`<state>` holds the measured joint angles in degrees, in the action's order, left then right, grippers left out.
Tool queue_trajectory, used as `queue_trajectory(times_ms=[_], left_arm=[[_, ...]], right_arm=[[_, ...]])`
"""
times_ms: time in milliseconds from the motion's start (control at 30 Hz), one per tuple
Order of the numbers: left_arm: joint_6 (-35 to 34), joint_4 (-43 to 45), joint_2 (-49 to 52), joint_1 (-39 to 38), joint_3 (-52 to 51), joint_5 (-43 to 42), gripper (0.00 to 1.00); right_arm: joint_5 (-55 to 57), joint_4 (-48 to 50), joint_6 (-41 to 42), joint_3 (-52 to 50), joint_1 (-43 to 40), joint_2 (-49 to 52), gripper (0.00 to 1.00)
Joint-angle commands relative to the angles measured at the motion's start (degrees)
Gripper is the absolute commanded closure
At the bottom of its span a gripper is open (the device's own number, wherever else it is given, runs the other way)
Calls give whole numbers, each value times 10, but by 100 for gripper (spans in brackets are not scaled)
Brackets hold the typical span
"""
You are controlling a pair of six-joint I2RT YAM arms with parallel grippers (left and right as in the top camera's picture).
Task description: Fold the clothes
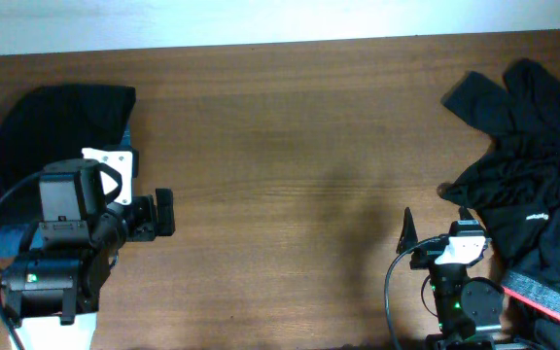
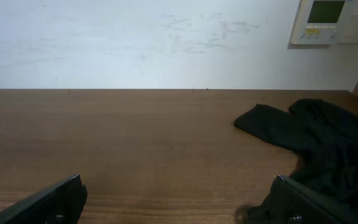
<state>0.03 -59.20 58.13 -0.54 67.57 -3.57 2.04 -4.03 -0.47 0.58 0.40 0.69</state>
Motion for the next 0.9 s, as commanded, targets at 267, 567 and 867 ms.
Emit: queue_trajectory(times_ms=[267, 567, 867], left_arm=[[7, 0, -1, -2, -2, 4, 1], [7, 0, -36, -2, -37, 4, 1], [11, 143, -201, -2, -261, 10, 1]], right_arm=[[-5, -5, -3, -3, -3, -3, 2], [-5, -5, -3, -3, -3, -3, 1], [-5, -5, -3, -3, -3, -3, 1]])
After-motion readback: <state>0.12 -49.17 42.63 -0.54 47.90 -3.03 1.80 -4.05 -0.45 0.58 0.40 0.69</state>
